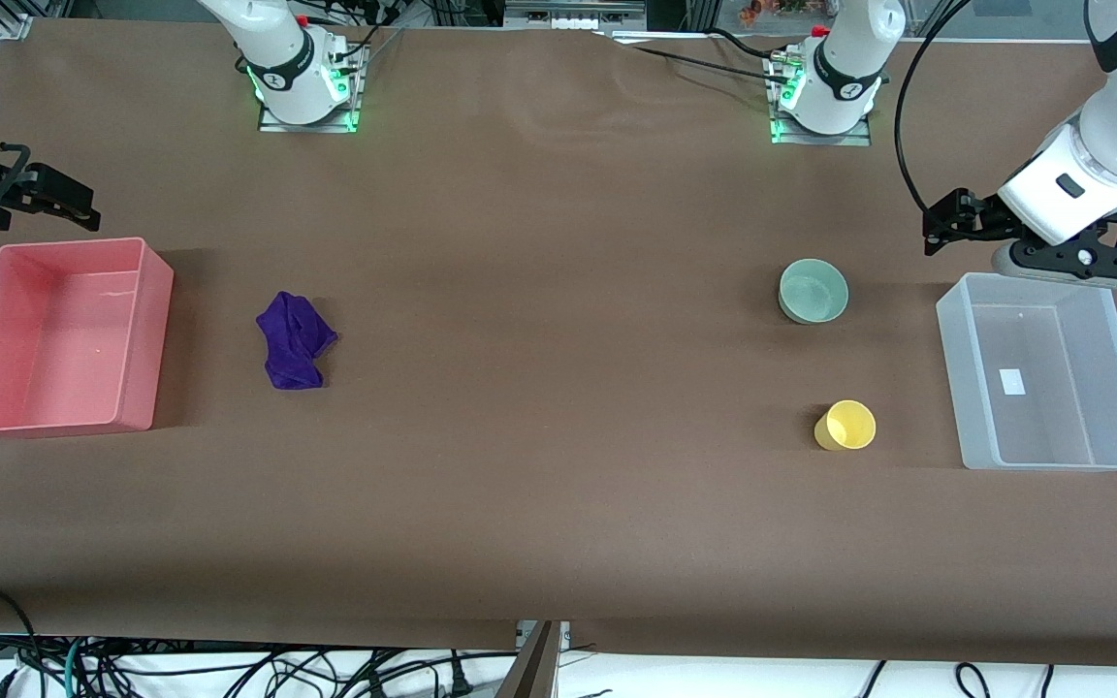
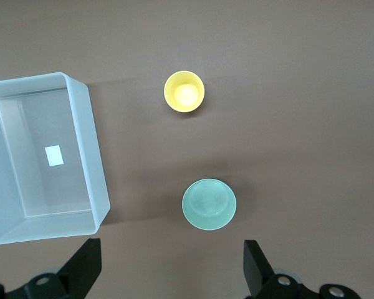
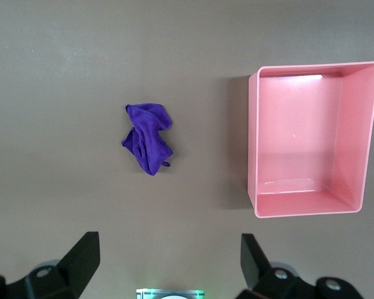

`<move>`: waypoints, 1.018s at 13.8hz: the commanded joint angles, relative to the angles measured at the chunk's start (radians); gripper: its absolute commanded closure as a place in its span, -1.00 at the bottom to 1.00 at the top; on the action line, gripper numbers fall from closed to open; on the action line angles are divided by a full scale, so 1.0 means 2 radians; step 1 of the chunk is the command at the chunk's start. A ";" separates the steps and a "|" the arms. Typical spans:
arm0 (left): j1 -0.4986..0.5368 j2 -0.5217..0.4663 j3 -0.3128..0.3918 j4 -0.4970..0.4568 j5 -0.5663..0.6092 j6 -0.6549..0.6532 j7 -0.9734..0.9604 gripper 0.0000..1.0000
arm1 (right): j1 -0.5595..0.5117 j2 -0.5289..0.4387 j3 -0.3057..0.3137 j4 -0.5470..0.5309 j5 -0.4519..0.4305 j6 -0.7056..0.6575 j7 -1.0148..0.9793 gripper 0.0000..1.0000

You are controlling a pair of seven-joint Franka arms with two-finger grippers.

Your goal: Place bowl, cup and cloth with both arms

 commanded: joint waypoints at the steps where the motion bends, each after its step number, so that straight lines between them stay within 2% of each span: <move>1: 0.004 -0.002 0.003 0.000 -0.013 0.003 0.003 -1.00 | -0.001 0.004 -0.001 0.012 0.003 -0.004 -0.002 -1.00; 10: 0.004 -0.001 0.003 -0.001 -0.013 0.003 0.006 -1.00 | -0.004 0.004 -0.001 0.012 0.003 -0.002 -0.004 -1.00; 14: 0.009 0.018 0.004 -0.004 -0.011 0.000 0.012 -1.00 | -0.004 0.004 -0.001 0.012 0.003 -0.002 -0.004 -1.00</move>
